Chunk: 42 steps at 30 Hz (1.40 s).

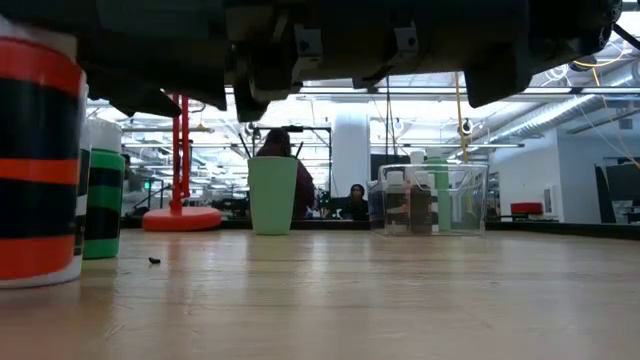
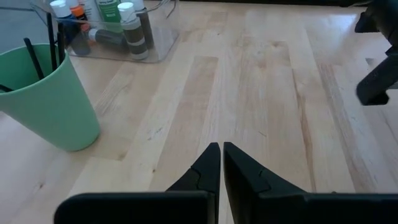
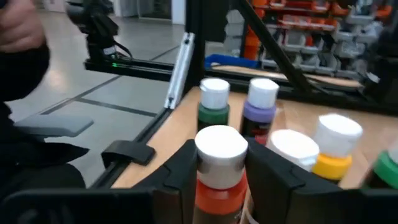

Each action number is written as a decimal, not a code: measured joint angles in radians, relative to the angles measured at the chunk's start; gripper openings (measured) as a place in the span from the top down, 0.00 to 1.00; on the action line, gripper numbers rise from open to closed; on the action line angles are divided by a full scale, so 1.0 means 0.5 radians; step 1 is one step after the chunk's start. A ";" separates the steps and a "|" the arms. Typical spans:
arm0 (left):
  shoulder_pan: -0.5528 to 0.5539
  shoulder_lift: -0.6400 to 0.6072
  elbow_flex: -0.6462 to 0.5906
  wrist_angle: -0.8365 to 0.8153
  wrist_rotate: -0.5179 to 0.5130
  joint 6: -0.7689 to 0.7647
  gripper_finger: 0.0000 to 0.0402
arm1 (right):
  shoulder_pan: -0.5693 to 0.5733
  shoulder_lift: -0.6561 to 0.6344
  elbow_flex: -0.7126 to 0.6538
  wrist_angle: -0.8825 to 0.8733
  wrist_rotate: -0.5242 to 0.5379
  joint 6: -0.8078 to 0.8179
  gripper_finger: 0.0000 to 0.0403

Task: Pick & Place Paint Supplies
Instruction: Put the orange paint bottle into the transparent bin

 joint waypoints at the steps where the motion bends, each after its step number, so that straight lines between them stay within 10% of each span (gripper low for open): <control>1: 0.000 0.000 0.000 0.000 0.000 0.000 0.94 | 0.000 -0.006 0.000 0.002 -0.031 -0.016 0.74; 10: -0.001 0.000 0.000 -0.009 -0.050 0.123 0.94 | 0.006 -0.436 -0.002 -0.561 -0.167 -0.179 0.72; 21: 0.000 0.000 0.001 0.020 -0.249 0.318 0.94 | -0.087 -1.784 -0.241 -1.680 0.537 -0.690 0.74; 30: 0.000 0.000 0.001 0.146 -0.246 0.391 0.94 | -0.573 -2.861 -1.570 -1.045 0.999 -0.784 0.74; 36: 0.000 0.000 0.001 0.220 -0.246 0.393 0.94 | -1.121 -3.248 -2.122 -0.808 0.912 -0.682 0.74; 42: 0.000 -0.001 0.001 0.251 -0.246 0.391 0.94 | -1.657 -3.252 -2.267 -0.802 0.398 -0.498 0.74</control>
